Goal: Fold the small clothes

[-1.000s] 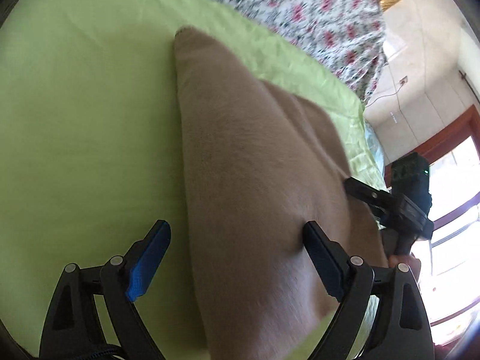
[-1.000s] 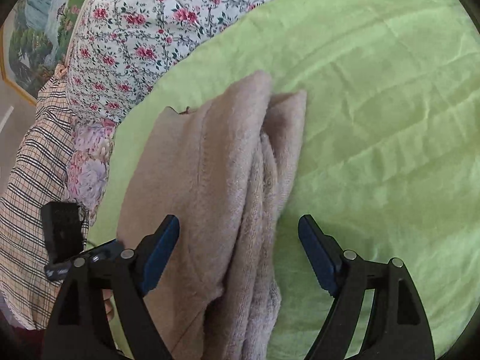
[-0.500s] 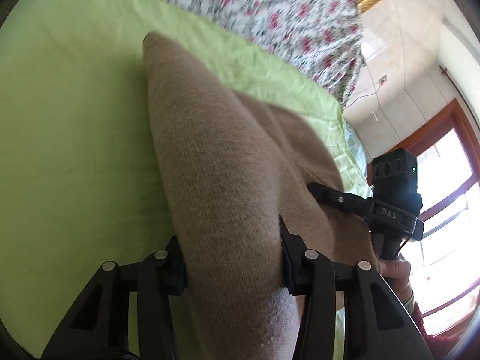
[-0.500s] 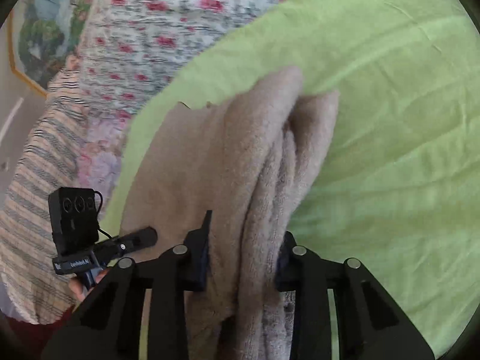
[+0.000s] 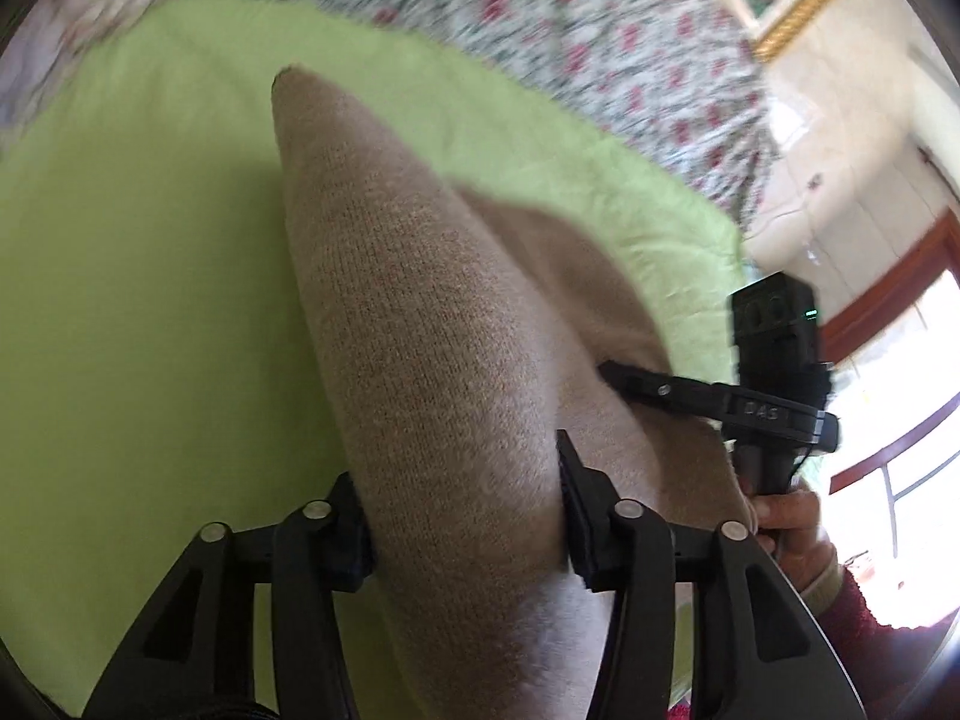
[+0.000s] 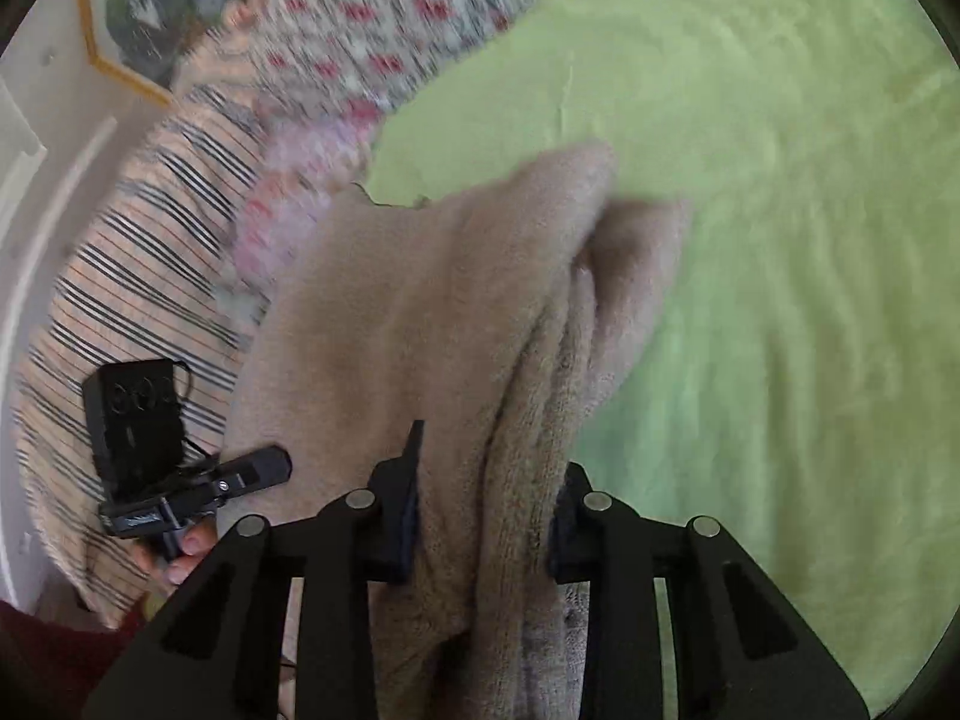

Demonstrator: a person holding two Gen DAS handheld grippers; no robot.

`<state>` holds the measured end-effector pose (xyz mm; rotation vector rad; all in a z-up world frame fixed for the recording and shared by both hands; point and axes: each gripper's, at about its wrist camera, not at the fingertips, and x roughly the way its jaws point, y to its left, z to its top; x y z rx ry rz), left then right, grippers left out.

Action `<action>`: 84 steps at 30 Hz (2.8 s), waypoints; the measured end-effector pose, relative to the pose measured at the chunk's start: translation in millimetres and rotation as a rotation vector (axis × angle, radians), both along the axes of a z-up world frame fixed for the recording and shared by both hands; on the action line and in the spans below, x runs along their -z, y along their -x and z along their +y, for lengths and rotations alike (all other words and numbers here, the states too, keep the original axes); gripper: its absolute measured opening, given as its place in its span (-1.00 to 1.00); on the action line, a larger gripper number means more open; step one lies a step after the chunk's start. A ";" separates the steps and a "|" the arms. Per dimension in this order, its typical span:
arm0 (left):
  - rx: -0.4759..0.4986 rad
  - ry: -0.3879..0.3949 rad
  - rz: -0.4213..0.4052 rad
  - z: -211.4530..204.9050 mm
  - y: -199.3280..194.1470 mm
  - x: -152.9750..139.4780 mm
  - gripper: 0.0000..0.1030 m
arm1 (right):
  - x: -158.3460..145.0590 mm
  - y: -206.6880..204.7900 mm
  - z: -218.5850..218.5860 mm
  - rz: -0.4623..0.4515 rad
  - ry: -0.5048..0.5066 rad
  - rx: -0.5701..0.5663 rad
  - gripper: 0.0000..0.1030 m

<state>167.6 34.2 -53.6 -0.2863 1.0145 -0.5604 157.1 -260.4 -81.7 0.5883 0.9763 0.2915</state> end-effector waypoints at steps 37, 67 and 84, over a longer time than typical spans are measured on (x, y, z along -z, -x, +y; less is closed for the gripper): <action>-0.107 -0.237 -0.217 6.7 106.6 -28.1 0.27 | -58.4 84.6 -6.1 -0.104 0.111 0.209 -0.08; -0.311 -0.457 -0.235 -34.7 139.1 15.5 -0.81 | -65.6 147.9 22.8 -0.244 0.040 0.122 -0.89; -0.404 -0.003 0.046 32.8 123.8 46.4 -0.79 | -15.2 133.6 37.1 -0.025 0.279 0.127 -0.89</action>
